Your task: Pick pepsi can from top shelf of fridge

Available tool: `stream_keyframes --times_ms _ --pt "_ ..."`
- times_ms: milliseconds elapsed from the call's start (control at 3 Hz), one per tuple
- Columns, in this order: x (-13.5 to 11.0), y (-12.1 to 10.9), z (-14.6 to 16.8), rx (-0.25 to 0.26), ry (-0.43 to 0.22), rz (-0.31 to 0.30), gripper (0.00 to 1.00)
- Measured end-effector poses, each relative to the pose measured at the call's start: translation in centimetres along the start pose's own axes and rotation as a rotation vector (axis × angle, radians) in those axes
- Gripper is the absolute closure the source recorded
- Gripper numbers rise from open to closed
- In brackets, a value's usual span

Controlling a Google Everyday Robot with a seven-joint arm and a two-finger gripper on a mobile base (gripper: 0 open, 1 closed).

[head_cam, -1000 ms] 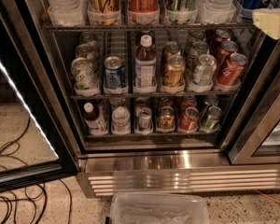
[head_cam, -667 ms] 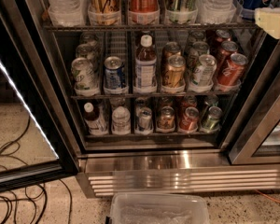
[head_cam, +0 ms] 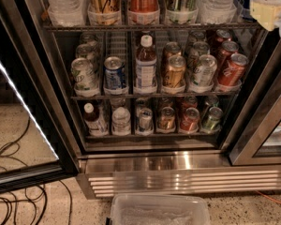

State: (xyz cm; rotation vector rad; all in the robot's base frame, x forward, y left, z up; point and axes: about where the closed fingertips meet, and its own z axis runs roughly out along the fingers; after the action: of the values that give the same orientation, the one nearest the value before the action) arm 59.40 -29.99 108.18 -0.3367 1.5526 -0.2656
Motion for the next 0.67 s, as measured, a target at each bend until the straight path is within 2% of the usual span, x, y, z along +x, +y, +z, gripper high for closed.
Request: stream_keyframes --times_ms 333,667 --pt "-0.64 0.41 0.42 -0.005 -0.013 -0.011 0.40" --pt "-0.22 0.08 1.24 0.005 -0.021 -0.022 0.36"
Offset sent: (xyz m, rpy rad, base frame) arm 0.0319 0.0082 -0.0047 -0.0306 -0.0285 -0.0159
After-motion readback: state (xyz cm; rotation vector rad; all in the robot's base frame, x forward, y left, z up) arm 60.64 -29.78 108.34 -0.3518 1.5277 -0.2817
